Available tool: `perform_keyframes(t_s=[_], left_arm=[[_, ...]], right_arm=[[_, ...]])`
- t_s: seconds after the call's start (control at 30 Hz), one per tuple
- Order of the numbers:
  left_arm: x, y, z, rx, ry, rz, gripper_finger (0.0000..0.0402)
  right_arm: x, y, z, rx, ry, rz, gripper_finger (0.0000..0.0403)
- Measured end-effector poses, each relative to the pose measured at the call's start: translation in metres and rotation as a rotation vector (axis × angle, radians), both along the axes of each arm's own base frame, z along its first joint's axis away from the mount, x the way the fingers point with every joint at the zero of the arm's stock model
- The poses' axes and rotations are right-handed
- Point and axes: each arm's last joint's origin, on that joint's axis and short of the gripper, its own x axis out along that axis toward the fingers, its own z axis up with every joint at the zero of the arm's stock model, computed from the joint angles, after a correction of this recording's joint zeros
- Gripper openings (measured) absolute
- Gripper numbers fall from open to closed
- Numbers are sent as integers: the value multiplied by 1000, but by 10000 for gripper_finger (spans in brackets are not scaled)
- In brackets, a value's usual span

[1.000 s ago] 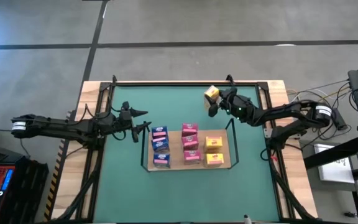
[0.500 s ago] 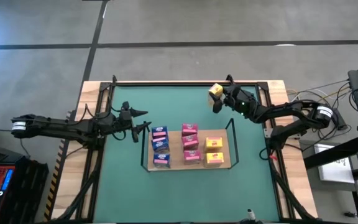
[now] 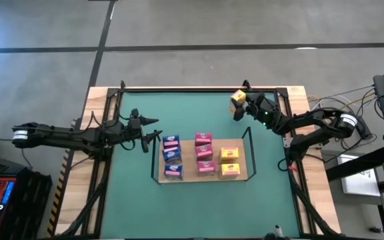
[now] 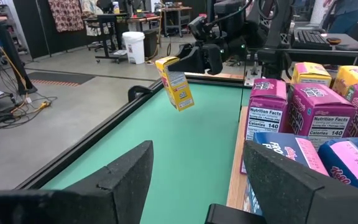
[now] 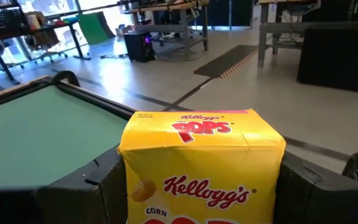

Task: Stack cereal on shelf
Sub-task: Put the yellow cereal box on the shelf aligned with the other yellow cereal box

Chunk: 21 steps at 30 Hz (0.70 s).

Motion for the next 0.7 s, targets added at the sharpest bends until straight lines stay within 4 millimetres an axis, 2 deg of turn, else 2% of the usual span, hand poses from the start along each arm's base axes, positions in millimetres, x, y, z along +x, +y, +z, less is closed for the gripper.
perform_keyframes(t_s=[0.33, 0.7], left_arm=[[0, 0, 0, 0, 0, 0, 233], [0, 0, 0, 0, 0, 0, 233]], right_arm=[[-9, 3, -11, 38, 30, -84, 257], [-12, 2, -16, 38, 67, -148, 288]])
